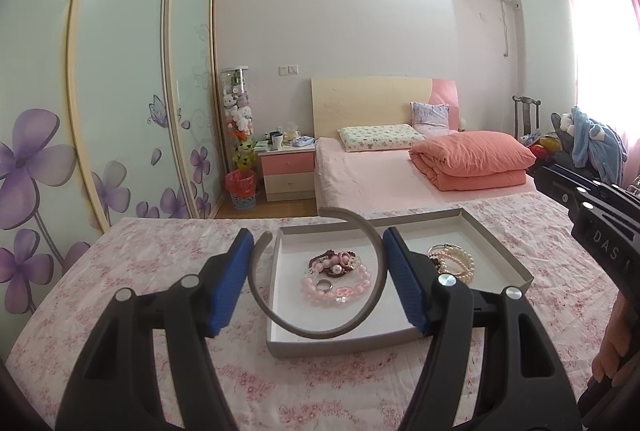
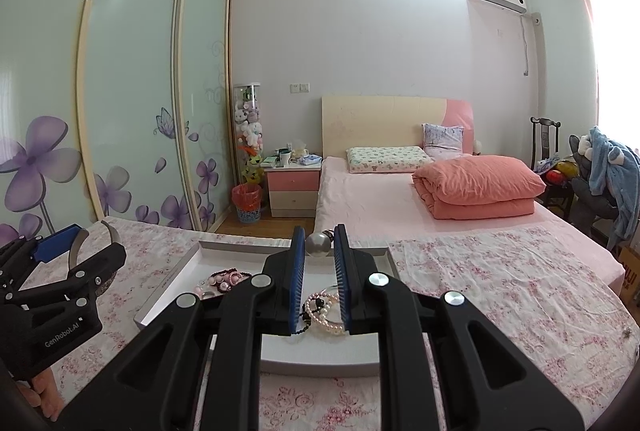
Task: Organize jewelry
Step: 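Lift the bangle with the left tool while the right tool carries the earring over the tray, then open the left tool to drop the bangle while the right tool releases the earring in the tray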
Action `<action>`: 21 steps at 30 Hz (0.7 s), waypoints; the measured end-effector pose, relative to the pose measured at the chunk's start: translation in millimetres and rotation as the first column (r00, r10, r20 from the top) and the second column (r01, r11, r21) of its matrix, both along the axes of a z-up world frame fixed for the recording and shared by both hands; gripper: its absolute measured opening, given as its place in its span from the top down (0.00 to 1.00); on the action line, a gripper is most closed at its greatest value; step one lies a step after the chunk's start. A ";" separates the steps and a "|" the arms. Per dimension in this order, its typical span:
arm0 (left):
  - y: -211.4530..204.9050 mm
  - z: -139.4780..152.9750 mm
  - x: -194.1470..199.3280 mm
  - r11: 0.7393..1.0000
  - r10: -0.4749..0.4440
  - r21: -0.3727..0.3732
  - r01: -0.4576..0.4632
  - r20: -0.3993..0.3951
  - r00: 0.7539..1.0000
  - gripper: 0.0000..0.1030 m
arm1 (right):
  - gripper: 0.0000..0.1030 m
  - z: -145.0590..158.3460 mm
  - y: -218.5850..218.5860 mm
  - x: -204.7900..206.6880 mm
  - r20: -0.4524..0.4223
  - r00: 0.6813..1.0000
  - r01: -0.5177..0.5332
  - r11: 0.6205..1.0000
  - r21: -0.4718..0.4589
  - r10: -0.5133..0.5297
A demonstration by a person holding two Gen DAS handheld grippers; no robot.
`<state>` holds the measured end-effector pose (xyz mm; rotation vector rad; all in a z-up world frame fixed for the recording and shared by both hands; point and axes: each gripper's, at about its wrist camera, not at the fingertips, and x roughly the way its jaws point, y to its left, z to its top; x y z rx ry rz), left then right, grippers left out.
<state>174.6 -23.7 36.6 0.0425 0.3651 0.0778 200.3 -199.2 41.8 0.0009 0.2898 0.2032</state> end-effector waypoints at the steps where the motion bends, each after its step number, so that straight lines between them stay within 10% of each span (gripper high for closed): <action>1: -0.4 -0.6 2.8 1.000 -0.002 -0.001 0.002 -0.001 1.000 0.37 | 0.85 -0.7 0.5 2.9 -0.002 1.000 0.000 1.000 -0.001 0.000; 21: -1.0 -49.4 92.9 0.997 -0.055 -0.054 0.046 -0.161 0.985 0.37 | 0.85 -56.3 4.9 88.1 -0.250 0.967 -0.039 0.997 0.066 0.054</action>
